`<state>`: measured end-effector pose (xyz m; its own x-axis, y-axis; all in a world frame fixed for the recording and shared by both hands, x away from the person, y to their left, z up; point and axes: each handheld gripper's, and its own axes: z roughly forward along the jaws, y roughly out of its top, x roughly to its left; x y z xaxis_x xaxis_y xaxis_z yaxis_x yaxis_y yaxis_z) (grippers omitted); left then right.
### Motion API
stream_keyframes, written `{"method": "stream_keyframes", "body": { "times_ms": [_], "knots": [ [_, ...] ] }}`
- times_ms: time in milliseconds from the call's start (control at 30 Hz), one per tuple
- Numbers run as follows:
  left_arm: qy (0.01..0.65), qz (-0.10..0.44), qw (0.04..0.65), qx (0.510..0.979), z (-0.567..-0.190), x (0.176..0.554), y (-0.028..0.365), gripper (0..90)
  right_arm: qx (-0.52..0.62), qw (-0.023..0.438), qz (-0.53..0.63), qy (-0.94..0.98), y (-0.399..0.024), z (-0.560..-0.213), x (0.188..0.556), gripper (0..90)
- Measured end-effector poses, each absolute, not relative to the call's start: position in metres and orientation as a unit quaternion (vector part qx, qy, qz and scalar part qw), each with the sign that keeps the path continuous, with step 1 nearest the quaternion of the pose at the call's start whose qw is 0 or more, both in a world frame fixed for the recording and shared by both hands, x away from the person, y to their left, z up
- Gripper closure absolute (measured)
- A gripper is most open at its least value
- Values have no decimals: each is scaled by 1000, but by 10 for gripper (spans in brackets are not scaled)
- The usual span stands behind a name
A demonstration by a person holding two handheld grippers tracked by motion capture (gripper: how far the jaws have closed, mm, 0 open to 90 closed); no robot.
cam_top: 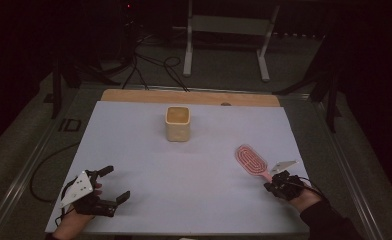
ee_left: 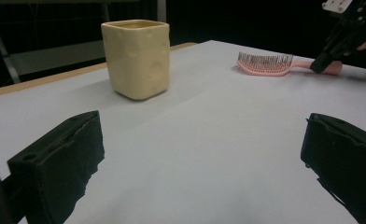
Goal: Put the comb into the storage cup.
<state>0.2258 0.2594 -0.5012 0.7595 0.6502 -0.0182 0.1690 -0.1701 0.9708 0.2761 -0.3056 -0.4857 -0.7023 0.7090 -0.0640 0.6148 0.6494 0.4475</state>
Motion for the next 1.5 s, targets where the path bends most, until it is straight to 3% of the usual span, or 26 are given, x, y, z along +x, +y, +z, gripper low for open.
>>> {"method": "stream_keyframes", "body": {
  "times_ms": [333, 633, 900, 933, 1000, 1067, 1100, 1133, 1500],
  "knots": [
    [278, 207, 581, 737, -501, 226, 260, 0, 352, 134, 203, 904, -301, -463, 279, 900],
    [278, 205, 581, 737, -501, 226, 259, 0, 354, 144, 198, 903, -305, -445, 282, 828],
    [278, 206, 581, 737, -501, 226, 259, 0, 351, 156, 176, 906, -305, -438, 288, 579],
    [278, 206, 582, 737, -501, 226, 259, 0, 349, 154, 172, 908, -304, -439, 289, 509],
    [278, 205, 581, 737, -501, 226, 259, 0, 350, 153, 171, 908, -304, -440, 291, 483],
    [277, 206, 580, 738, -501, 226, 259, 0, 359, 143, 168, 907, -303, -444, 295, 348],
    [277, 206, 580, 738, -501, 226, 259, 0, 359, 143, 168, 907, -303, -444, 295, 348],
    [277, 206, 581, 738, -501, 226, 259, 0, 362, 134, 161, 908, -303, -447, 298, 254],
    [276, 207, 579, 738, -501, 226, 259, 0, 371, 124, 145, 909, -300, -458, 312, 199]
  ]
}}
